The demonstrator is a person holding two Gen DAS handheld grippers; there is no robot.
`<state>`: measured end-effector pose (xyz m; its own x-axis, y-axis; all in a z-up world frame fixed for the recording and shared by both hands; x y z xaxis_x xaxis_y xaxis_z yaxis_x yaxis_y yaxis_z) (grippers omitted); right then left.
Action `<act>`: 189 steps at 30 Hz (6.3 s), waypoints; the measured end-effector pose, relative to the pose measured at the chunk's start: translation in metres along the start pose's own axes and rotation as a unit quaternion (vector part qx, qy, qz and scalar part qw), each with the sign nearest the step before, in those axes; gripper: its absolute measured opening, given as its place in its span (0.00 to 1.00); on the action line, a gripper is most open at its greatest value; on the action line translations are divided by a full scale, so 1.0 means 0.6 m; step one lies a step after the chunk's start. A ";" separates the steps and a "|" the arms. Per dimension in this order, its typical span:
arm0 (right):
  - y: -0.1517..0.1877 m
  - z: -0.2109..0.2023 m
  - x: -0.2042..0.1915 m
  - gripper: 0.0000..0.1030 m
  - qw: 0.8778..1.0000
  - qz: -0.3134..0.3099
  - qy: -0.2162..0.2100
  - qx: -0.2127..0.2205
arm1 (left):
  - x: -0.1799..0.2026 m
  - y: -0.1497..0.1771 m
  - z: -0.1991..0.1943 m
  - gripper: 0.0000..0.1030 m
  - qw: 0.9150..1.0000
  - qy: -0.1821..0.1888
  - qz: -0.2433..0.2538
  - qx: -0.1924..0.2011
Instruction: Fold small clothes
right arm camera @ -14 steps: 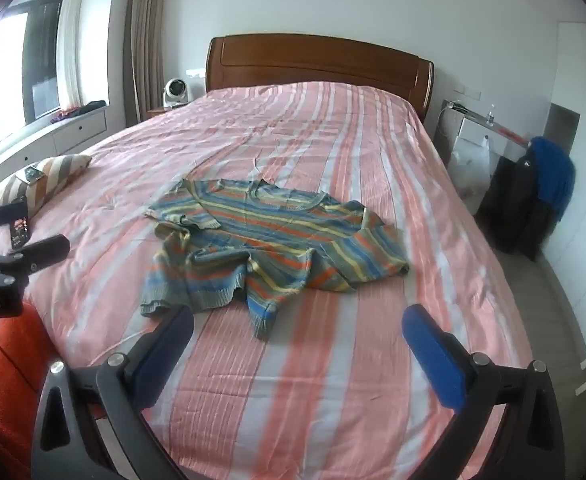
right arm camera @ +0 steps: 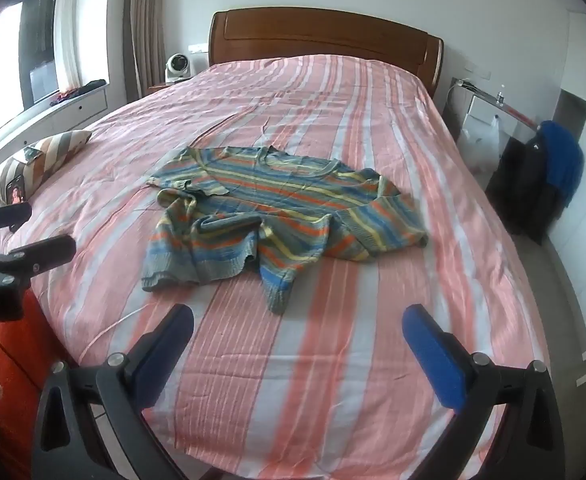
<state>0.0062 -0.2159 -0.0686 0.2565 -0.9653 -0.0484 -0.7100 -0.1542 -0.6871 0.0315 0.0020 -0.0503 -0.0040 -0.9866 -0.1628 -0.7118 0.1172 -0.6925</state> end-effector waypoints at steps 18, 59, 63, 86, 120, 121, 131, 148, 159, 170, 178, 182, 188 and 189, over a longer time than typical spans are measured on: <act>0.004 0.015 -0.011 1.00 1.000 0.009 -0.004 -0.011 | 0.005 0.014 0.011 1.00 1.000 -0.018 0.015 0.002; 0.010 0.028 -0.013 1.00 1.000 0.011 -0.005 -0.021 | -0.001 0.021 0.028 1.00 1.000 -0.018 0.012 -0.014; 0.008 0.027 -0.011 1.00 1.000 0.011 -0.004 -0.019 | -0.001 0.021 0.028 1.00 1.000 -0.018 0.012 -0.014; 0.008 0.027 0.001 1.00 0.999 0.022 0.016 -0.022 | -0.001 0.023 0.030 1.00 1.000 -0.018 0.012 -0.014; 0.010 0.025 0.006 1.00 0.999 0.029 0.023 -0.022 | -0.014 0.029 0.041 1.00 0.999 -0.024 -0.001 -0.024; 0.010 0.023 0.010 1.00 0.999 0.032 0.025 -0.019 | -0.023 0.033 0.049 1.00 0.999 -0.021 -0.011 -0.032; 0.029 0.099 0.107 0.96 0.984 0.144 -0.104 -0.029 | -0.033 0.030 0.174 0.99 0.994 0.070 -0.025 -0.080; 0.045 0.045 0.138 0.04 0.926 0.181 -0.318 -0.091 | -0.126 0.087 0.108 0.02 0.973 0.186 -0.051 -0.130; 0.207 0.099 0.157 0.20 0.939 0.211 -0.202 -0.184 | -0.148 0.174 0.117 0.79 0.975 0.128 -0.061 -0.171; 0.204 0.142 0.147 0.05 0.934 0.206 -0.217 -0.195 | -0.013 0.168 0.208 0.05 0.982 0.037 0.079 -0.167; 0.178 0.026 0.180 0.03 0.939 0.201 -0.208 -0.186 | -0.200 0.167 0.131 0.01 0.963 0.130 -0.130 -0.196; 0.201 0.085 0.167 0.03 0.940 0.186 -0.171 -0.229 | -0.163 0.209 0.179 0.01 0.961 0.100 -0.110 -0.232; 0.230 0.158 0.185 0.02 0.934 0.194 -0.145 -0.263 | -0.136 0.231 0.197 0.02 0.966 0.068 -0.072 -0.238; 0.232 0.161 0.189 0.02 0.934 0.195 -0.146 -0.262 | -0.134 0.232 0.201 0.03 0.966 0.067 -0.073 -0.240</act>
<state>0.0000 -0.3266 -0.2398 0.0243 -0.8826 -0.4695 -0.9906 0.0419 -0.1301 0.0173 0.1110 -0.2184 0.0522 -0.9983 0.0267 -0.9554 -0.0577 -0.2897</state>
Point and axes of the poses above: each gripper's, at about its wrist camera, not at the fingertips, and z roughly the way its jaws point, x to its right, y to its underside, the point moved 3 cm from there along z, roughly the way its jaws point, and after that the axes turned 10 degrees about -y, right-handed, at the moved point
